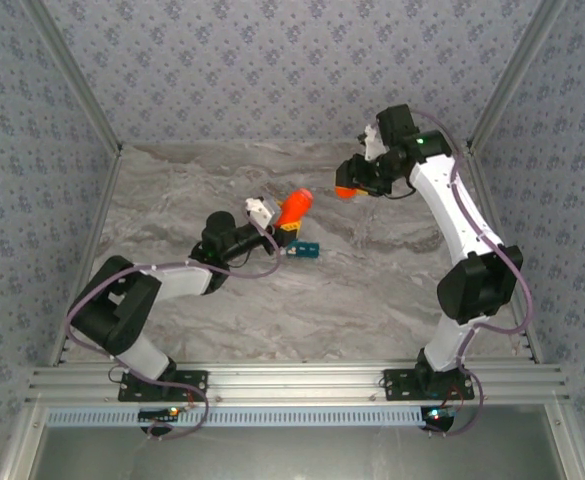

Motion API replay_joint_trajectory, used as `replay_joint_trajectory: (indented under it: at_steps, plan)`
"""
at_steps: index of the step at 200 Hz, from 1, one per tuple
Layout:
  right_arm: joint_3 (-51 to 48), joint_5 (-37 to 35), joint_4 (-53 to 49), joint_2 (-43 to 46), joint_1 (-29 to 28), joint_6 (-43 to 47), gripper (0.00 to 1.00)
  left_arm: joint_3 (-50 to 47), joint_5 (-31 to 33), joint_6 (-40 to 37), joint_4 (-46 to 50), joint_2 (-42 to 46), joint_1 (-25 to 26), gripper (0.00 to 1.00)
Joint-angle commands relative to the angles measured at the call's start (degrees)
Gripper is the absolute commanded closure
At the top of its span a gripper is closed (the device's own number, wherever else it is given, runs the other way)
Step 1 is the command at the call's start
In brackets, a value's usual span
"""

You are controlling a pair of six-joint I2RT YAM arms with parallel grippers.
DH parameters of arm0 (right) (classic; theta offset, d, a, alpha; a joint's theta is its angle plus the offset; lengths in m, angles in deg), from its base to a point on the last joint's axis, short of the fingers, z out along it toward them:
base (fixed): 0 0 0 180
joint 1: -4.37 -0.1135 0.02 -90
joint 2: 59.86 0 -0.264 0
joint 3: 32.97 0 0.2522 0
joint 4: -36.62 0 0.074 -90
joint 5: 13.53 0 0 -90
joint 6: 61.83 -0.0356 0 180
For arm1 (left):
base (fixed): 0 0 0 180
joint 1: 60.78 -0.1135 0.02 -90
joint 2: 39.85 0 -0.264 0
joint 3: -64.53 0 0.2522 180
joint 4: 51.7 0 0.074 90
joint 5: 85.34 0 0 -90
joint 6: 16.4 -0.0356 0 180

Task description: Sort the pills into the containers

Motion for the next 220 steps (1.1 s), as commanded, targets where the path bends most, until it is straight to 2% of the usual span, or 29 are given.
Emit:
replay_joint_trajectory:
  at_steps: [1, 105, 220]
  plan:
    - [3.7, 4.4, -2.9, -1.6, 0.4, 2.5, 0.53, 1.8, -4.1, 0.6, -4.8, -1.4, -0.7, 1.0]
    - [10.6, 15.0, -7.4, -6.5, 0.5, 7.9, 0.54, 6.5, -9.5, 2.3, -7.9, -7.5, -2.5, 1.0]
    - [9.6, 19.3, -8.8, -6.7, -1.6, 11.2, 0.54, 9.2, -13.9, 1.9, -5.8, -8.5, -3.2, 1.0]
